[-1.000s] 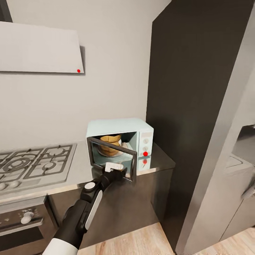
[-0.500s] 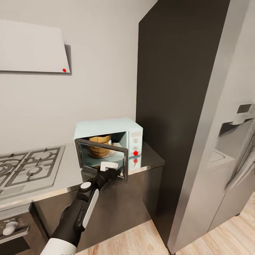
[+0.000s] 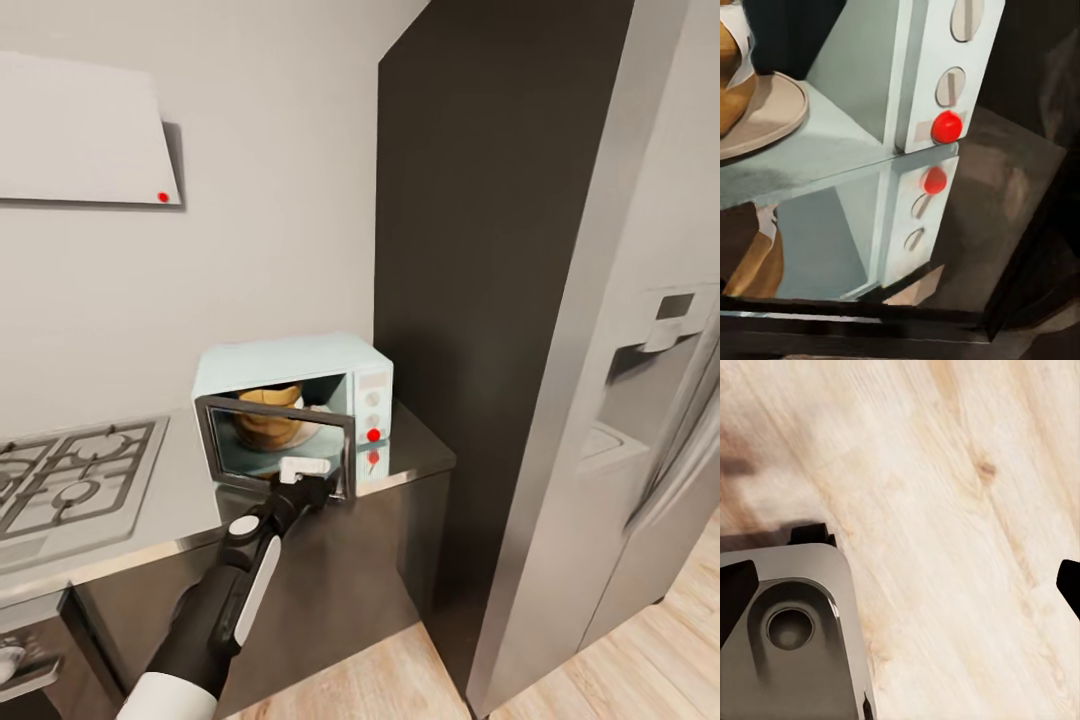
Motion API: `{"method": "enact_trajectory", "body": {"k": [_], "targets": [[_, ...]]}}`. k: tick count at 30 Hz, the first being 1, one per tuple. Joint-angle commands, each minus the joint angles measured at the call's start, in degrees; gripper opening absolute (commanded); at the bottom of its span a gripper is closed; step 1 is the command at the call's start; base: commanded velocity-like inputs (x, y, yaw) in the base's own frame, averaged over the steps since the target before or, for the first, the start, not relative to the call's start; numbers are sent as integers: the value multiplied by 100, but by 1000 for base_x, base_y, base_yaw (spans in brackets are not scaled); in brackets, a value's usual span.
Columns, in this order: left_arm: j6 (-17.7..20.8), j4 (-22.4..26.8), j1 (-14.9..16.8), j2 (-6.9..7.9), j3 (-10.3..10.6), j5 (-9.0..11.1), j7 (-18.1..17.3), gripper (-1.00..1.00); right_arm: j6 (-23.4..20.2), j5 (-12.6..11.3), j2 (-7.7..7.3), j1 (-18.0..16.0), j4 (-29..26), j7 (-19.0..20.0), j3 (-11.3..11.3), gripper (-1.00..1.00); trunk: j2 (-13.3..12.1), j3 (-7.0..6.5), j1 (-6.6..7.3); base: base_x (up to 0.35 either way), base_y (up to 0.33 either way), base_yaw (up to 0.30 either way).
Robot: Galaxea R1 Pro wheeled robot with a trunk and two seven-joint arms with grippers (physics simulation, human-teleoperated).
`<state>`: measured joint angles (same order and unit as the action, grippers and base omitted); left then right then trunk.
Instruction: In the kitchen, take the popcorn bag from the countertop, put it into the microwave, and heat it until the popcorn is cooked so the cooked popcorn ends up inside the bag.
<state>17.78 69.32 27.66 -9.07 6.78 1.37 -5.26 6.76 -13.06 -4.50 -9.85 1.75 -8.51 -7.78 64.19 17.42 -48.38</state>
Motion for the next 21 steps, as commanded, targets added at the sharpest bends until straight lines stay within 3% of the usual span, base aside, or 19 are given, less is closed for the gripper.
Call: {"method": "enact_trajectory", "body": {"k": [1, 21], "targets": [[0, -17, 2, -10, 393, 81, -29, 100, 36, -56, 2, -8, 19, -1, -48, 100, 4, 7, -3, 238, 0, 0], [-38, -42, 2, -24, 394, 82, -28, 100, 36, -56, 2, -8, 19, -1, -48, 100, 4, 7, -3, 248, 0, 0]]}}
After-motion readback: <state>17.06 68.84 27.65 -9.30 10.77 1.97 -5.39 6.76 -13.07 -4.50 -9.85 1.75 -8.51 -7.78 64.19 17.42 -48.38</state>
